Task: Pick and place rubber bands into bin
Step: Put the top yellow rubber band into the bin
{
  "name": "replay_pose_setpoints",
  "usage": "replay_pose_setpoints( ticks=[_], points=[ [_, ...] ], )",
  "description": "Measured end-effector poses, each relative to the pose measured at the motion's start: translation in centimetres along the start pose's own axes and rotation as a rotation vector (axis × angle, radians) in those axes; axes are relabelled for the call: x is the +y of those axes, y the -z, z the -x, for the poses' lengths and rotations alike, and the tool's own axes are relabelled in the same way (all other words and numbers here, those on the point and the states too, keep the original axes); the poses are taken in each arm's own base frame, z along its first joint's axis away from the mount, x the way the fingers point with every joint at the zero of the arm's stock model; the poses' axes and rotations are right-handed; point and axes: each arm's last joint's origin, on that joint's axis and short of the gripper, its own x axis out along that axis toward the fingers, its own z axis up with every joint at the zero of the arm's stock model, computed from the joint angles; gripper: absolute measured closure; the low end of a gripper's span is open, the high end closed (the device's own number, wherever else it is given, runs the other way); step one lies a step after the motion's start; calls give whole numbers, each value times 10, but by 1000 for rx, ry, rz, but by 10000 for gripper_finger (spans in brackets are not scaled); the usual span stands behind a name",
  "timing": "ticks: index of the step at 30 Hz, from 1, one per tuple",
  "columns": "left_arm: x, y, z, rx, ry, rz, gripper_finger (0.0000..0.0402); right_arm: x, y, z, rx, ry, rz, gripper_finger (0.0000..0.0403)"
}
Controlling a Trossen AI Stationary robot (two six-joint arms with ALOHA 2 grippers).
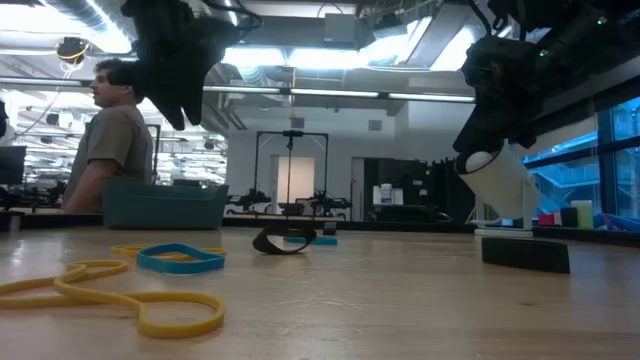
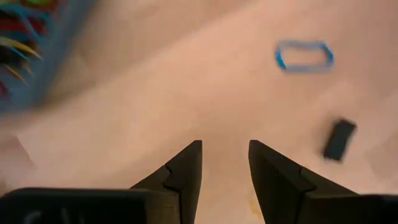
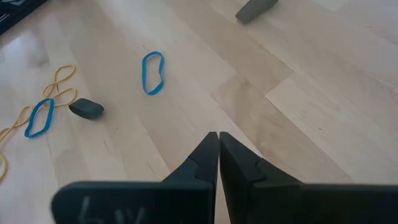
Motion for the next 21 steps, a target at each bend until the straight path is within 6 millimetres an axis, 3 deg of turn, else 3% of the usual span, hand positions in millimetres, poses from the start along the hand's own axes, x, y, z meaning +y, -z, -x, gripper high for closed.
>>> replay_pose_setpoints(
  ticks=[5,11,16,21],
  points=[
    [-30,37,-16,68,-37,-1,274,0,0,0,4,2,4,384],
    [-53,73,-45,166,-86,-33,274,1,1,0,32,-32,5,384],
    [-66,83,-69,184,-79,-49,274,1,2,0,39,-37,5,384],
    [-68,84,-92,255,-132,-58,274,0,2,0,46,-33,7,384]
  ],
)
